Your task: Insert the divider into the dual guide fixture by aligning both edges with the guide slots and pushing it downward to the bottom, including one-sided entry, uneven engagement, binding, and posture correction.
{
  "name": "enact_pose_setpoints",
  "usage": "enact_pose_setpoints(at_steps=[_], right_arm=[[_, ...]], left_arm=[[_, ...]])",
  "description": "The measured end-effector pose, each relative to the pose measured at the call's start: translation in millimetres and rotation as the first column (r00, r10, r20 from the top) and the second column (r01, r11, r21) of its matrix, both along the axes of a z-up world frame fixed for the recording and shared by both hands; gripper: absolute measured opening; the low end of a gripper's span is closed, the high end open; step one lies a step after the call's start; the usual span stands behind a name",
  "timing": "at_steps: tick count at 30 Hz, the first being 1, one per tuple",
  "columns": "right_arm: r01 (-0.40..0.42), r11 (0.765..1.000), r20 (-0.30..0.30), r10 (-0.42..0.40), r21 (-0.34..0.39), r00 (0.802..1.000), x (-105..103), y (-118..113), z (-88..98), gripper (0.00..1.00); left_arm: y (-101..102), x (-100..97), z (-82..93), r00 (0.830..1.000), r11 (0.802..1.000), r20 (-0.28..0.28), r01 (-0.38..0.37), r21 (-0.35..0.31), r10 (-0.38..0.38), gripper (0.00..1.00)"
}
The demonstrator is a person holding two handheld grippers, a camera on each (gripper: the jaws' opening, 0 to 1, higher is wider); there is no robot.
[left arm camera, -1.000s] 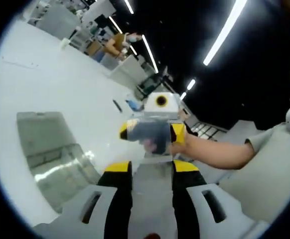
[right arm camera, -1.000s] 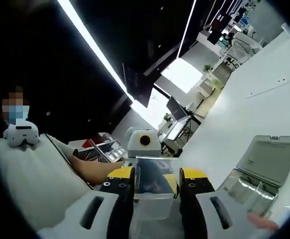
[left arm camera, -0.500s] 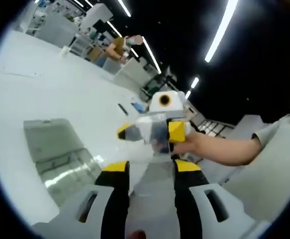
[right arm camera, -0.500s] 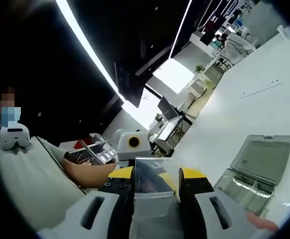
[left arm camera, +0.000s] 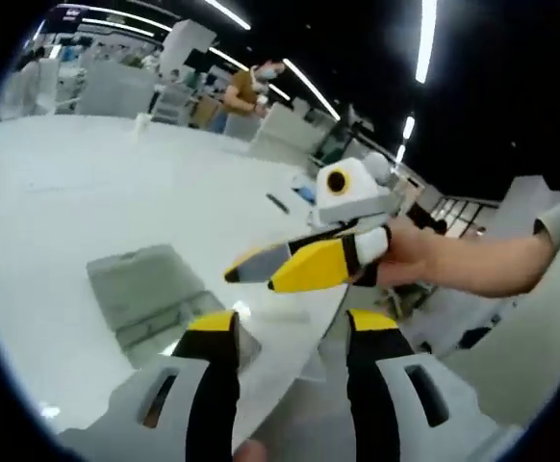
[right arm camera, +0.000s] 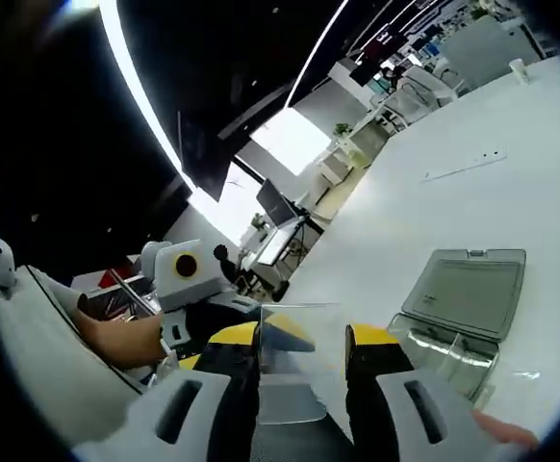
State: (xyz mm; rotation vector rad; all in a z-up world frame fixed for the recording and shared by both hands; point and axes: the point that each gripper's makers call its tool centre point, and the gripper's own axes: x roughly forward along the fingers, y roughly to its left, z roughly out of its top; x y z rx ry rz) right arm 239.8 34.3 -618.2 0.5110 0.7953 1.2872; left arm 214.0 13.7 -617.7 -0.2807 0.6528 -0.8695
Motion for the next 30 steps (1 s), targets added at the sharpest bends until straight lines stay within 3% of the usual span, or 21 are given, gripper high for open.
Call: enact_pose_setpoints(at_steps=[7,10,20,30], right_arm=[[0.064,0.995,-0.014,-0.065,-0.077,0.998,4,1,-14.0,0.30],[0.090,0.990,-0.018,-0.092,-0.108,0.996,6,1,-20.1,0.30],[0.157,0.971,-0.034,-0.166,-0.181,0.986,6,4,-28.6,0.30],[0.217,0.945,-0.026,-0.230,-0.244,0.973,8,5,-34.7,0.30]], left_arm=[[7,-1.0,-22.9,0.999,0.976,0.038,-0.041,0.213,0.034,0.37],[2,-3.1,-25.6,0.999,0.973,0.027,-0.050,0.225,0.045,0.36],[16,7.6,-38.3,0.989,0.931,0.023,-0.147,0.333,0.148,0.29],[15,11.4,-46.5,0.980,0.914,-0.011,-0.183,0.361,0.200,0.19]])
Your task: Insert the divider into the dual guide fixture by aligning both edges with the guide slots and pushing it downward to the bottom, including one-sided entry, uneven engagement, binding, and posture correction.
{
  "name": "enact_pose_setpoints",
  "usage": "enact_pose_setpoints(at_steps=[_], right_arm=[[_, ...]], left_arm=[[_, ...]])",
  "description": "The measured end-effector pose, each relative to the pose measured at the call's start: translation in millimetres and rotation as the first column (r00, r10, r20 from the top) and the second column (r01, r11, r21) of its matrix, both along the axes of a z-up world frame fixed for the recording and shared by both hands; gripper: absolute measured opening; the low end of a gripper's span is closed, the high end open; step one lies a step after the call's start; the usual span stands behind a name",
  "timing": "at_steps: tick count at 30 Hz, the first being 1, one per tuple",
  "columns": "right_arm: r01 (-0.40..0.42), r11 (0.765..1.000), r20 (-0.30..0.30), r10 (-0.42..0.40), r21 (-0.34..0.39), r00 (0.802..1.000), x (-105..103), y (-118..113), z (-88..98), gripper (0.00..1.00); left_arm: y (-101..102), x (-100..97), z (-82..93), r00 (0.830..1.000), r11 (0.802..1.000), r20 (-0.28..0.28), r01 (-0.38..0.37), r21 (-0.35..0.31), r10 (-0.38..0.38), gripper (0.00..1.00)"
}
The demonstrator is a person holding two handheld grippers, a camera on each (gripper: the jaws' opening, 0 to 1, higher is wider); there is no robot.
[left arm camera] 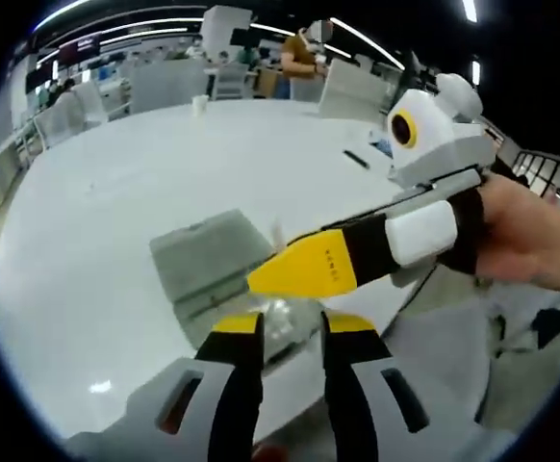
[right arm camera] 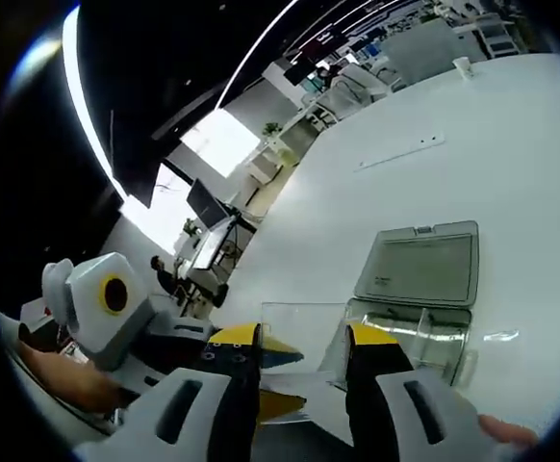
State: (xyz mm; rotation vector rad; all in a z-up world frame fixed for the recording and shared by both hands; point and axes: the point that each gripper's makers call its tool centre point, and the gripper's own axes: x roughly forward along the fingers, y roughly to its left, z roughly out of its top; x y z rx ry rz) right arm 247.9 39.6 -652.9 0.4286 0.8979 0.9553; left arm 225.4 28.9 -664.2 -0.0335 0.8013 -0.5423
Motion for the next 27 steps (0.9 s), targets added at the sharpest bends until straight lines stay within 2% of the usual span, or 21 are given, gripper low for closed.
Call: enact_pose_setpoints(at_steps=[10,27], right_arm=[[0.039,0.998,-0.007,-0.039,-0.053,0.999,-2,-1,-5.4,0.30],[0.059,0.995,-0.005,-0.060,-0.086,0.998,-2,2,-8.3,0.30]], left_arm=[[5,1.1,-7.5,0.999,0.999,-0.026,-0.038,0.025,0.038,0.15],[3,0.9,-13.9,0.999,0.998,-0.042,-0.021,0.051,0.024,0.03]])
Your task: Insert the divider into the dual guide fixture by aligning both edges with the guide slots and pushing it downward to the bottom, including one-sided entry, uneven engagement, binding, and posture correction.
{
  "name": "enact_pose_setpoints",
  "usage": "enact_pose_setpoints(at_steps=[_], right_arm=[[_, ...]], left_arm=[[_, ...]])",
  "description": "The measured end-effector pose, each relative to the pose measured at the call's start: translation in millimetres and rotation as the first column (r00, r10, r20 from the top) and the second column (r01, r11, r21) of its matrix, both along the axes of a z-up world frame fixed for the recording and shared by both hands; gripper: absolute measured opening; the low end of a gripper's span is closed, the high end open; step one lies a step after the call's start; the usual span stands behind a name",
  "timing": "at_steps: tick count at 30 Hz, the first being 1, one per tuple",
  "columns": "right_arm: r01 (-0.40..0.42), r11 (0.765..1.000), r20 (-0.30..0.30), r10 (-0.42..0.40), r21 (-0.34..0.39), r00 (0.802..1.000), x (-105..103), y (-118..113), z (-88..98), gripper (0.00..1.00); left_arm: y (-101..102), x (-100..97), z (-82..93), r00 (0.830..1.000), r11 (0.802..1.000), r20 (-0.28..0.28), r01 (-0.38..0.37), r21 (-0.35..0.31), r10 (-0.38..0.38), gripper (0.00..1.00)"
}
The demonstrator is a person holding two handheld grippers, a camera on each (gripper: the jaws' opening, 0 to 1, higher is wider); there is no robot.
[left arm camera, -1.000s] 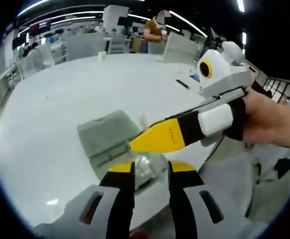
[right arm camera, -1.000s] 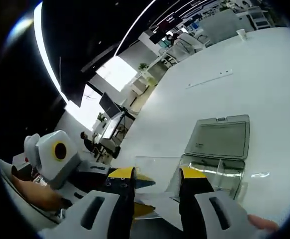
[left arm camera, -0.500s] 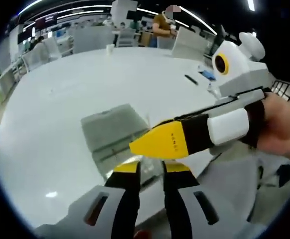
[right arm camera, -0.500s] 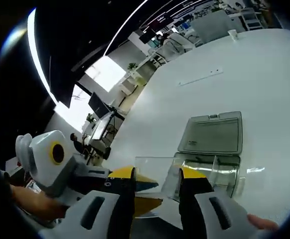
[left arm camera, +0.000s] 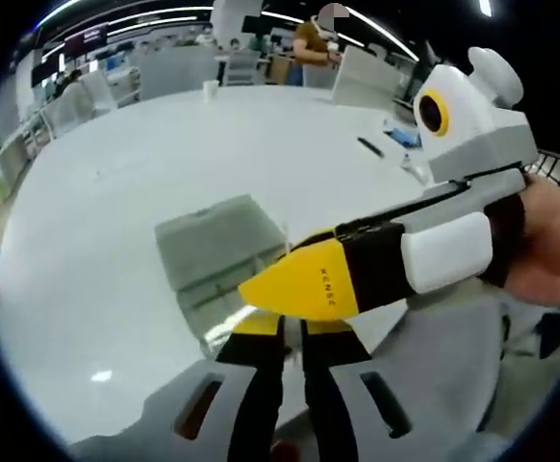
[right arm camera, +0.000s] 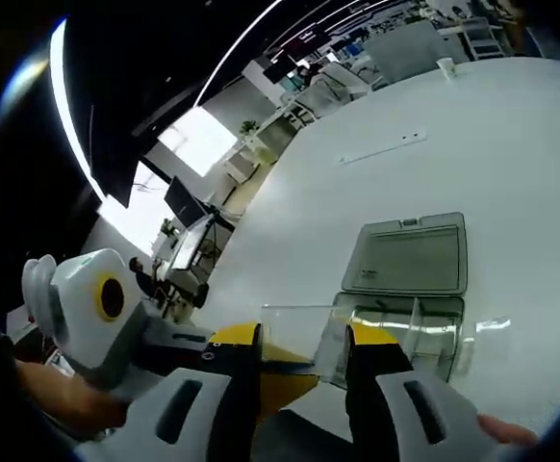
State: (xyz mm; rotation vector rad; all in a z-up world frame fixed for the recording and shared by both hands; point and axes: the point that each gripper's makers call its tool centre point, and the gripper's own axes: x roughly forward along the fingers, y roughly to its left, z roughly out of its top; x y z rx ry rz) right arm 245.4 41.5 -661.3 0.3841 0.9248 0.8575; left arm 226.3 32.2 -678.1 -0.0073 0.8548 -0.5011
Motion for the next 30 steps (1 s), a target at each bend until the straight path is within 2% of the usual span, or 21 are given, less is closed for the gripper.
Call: enact_pose_setpoints(at_steps=[16,21,30], right_arm=[[0.014,1.000,-0.008,-0.014,-0.011,1.000,1.3,-1.5,0.1,0.30],[0.009,1.000,-0.018,-0.009,-0.010,1.000,0.1,-1.4,0.0,0.30],[0.002,1.000,-0.034,-0.003,-0.008,0.999,-1.0,-1.5,-2.4,0.31]], left_arm=[[-0.5,1.6,0.8,1.000,1.000,-0.006,-0.006,-0.015,0.006,0.02],[-1.7,-0.4,1.6,0.999,0.998,-0.038,-0.020,-0.067,0.017,0.02],[-3.1,-3.8,1.3,0.996,0.992,-0.092,-0.029,-0.123,0.018,0.01]])
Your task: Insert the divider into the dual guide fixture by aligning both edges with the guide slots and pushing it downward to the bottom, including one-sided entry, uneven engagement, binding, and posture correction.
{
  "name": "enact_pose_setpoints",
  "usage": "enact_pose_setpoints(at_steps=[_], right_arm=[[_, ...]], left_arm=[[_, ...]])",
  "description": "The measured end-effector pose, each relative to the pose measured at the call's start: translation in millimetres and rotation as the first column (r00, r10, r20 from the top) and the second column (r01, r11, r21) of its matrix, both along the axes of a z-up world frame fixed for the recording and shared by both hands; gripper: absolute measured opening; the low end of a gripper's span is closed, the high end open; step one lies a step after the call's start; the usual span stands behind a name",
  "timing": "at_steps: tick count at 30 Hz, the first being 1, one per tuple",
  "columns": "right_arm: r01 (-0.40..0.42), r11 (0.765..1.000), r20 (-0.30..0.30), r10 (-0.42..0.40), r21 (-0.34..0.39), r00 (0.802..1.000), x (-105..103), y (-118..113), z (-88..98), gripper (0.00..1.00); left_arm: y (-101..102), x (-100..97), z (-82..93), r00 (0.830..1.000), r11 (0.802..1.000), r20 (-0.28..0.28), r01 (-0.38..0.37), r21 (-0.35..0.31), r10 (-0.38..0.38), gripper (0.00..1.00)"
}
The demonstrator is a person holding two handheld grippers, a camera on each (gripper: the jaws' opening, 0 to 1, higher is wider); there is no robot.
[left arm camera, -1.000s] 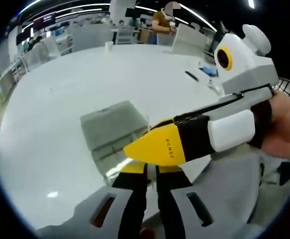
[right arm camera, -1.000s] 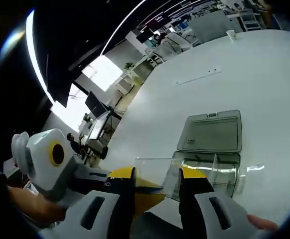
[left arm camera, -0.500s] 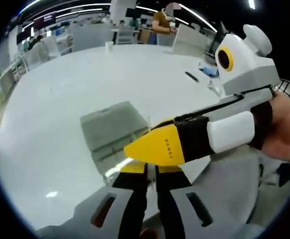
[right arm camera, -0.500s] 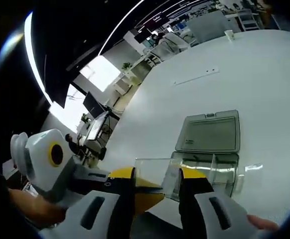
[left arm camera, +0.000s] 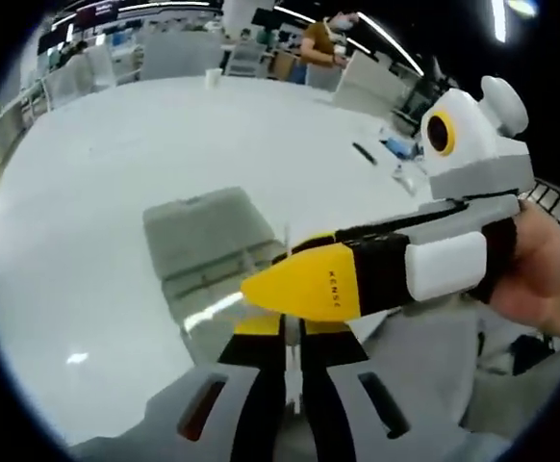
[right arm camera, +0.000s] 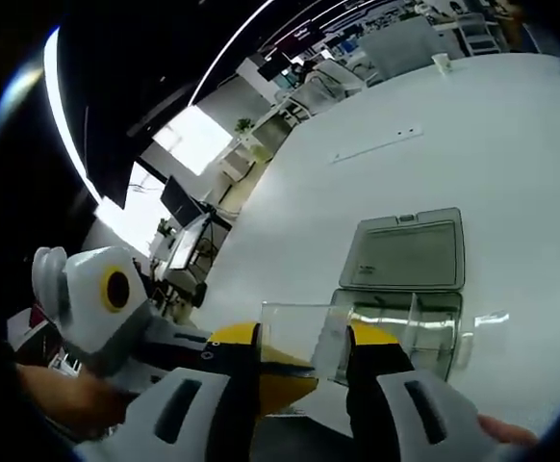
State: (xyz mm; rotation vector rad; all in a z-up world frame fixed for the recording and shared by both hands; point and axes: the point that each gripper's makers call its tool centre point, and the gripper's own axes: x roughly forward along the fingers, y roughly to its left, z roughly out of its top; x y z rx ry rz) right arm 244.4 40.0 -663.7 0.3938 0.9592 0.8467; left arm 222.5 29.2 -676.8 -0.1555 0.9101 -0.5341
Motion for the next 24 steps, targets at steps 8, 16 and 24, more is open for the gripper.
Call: enact_pose_setpoints(at_steps=[8,16,24], right_arm=[[-0.037,0.999,0.005,0.037,-0.002,0.999,-4,1,-0.6,0.32],[-0.080,0.997,0.022,0.080,0.000,0.997,-5,0,0.9,0.34],[-0.094,0.995,0.066,0.092,0.030,0.994,2,-11,7.0,0.41]], left_arm=[[0,-3.2,-1.2,1.000,0.999,-0.031,0.000,-0.035,-0.001,0.00],[4,-5.2,-3.3,0.998,0.999,-0.059,0.001,-0.032,-0.003,0.00],[13,-9.3,-6.5,0.992,0.999,-0.120,-0.027,-0.044,0.021,0.01]])
